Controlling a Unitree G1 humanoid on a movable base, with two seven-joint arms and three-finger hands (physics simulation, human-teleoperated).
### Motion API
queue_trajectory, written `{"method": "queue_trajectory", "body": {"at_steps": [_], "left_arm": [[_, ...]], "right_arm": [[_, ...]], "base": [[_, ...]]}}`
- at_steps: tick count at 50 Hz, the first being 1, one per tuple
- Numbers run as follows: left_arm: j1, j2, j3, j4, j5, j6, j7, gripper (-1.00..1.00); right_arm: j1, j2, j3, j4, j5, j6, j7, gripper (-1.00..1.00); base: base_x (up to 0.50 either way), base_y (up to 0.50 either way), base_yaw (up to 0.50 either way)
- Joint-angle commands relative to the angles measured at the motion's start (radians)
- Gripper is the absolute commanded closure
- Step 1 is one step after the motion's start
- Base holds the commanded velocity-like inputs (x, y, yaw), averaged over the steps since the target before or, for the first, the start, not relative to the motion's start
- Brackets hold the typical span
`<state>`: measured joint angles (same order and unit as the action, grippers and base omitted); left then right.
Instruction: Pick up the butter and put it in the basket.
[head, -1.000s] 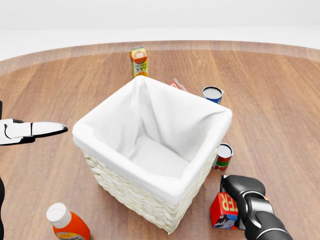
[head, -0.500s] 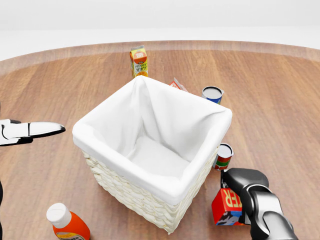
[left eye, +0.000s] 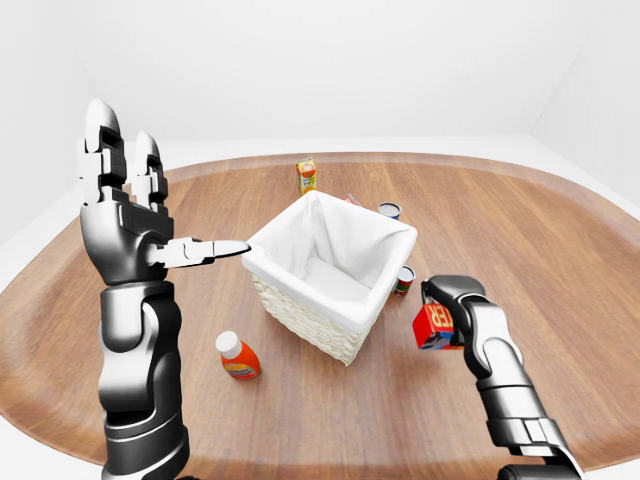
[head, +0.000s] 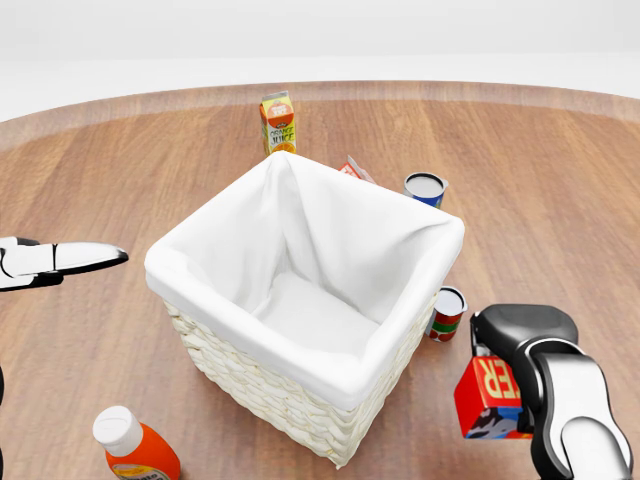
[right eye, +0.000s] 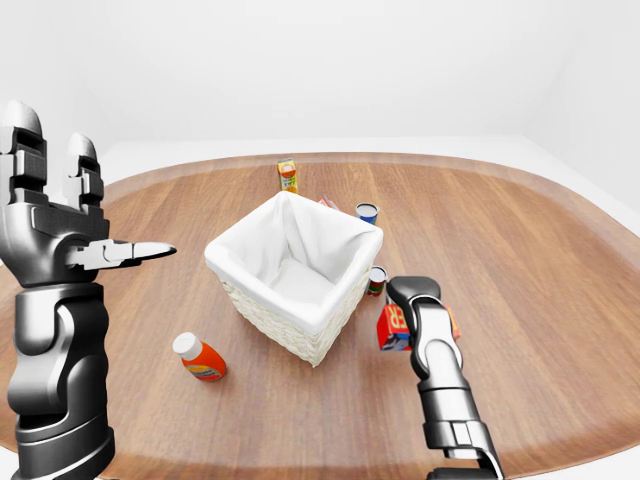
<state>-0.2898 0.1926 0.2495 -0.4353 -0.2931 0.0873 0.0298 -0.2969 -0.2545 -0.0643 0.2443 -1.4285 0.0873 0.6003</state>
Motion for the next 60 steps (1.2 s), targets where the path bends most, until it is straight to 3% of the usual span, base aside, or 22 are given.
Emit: {"method": "queue_trajectory", "body": {"at_steps": [1, 37, 60], "left_arm": [[0.000, 0.000, 0.001, 0.003, -0.002, 0.000, 0.000, -1.00], [0.005, 0.004, 0.009, -0.001, -0.011, 0.000, 0.002, -1.00], [0.006, 0.007, 0.014, 0.008, -0.018, 0.000, 0.002, -1.00]], "right_arm": [[-0.003, -0.009, -0.055, -0.182, -0.051, 0.000, 0.098, 1.00], [-0.135, -0.040, -0.108, -0.375, -0.015, 0.000, 0.098, 1.00], [-0.276, -0.037, -0.077, -0.386, 0.022, 0.000, 0.098, 1.00]], "base": [[0.00, 0.00, 0.00], [0.00, 0.00, 0.00], [0.00, 0.00, 0.00]]}}
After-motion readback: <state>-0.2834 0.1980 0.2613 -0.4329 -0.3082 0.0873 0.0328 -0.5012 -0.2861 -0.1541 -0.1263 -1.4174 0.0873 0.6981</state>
